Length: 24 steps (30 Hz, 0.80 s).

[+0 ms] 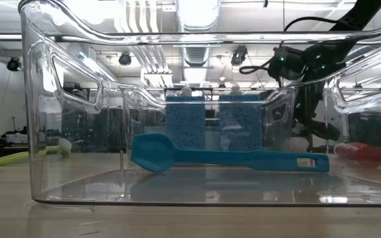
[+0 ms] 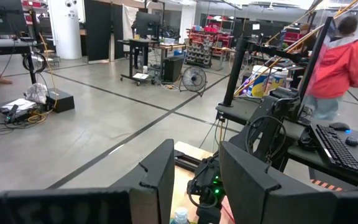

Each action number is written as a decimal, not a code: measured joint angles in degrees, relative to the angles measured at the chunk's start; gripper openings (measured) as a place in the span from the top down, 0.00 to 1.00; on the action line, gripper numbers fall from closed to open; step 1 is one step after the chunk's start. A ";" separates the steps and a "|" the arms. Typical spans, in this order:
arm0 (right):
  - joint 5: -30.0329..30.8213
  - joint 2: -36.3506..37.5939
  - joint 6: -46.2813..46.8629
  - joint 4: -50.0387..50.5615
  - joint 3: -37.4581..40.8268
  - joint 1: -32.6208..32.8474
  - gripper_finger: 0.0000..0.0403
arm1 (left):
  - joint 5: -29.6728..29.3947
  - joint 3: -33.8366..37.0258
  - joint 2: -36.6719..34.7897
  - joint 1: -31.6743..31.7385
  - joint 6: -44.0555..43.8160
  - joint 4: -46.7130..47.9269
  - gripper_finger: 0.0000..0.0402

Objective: Pick & Place Kitchen Sink Supplies
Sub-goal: Put the light green dish brush into the bottom transparent bin

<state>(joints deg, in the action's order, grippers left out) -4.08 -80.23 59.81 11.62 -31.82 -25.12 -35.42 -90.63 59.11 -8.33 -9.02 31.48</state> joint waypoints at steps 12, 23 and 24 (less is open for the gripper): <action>1.24 6.89 -0.22 1.66 -0.47 -0.16 0.87 | 0.00 0.00 0.00 0.01 0.01 0.00 0.70; 9.43 21.49 -0.42 9.66 -0.52 -0.44 0.87 | 0.00 0.00 0.00 0.00 0.01 0.00 0.70; 10.34 23.00 -0.29 9.57 -0.52 -0.44 0.87 | 0.00 0.00 0.00 0.01 0.02 0.00 0.70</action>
<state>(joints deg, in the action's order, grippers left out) 6.26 -57.23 59.52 21.19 -32.34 -25.56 -35.42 -90.63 59.11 -8.32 -8.99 31.48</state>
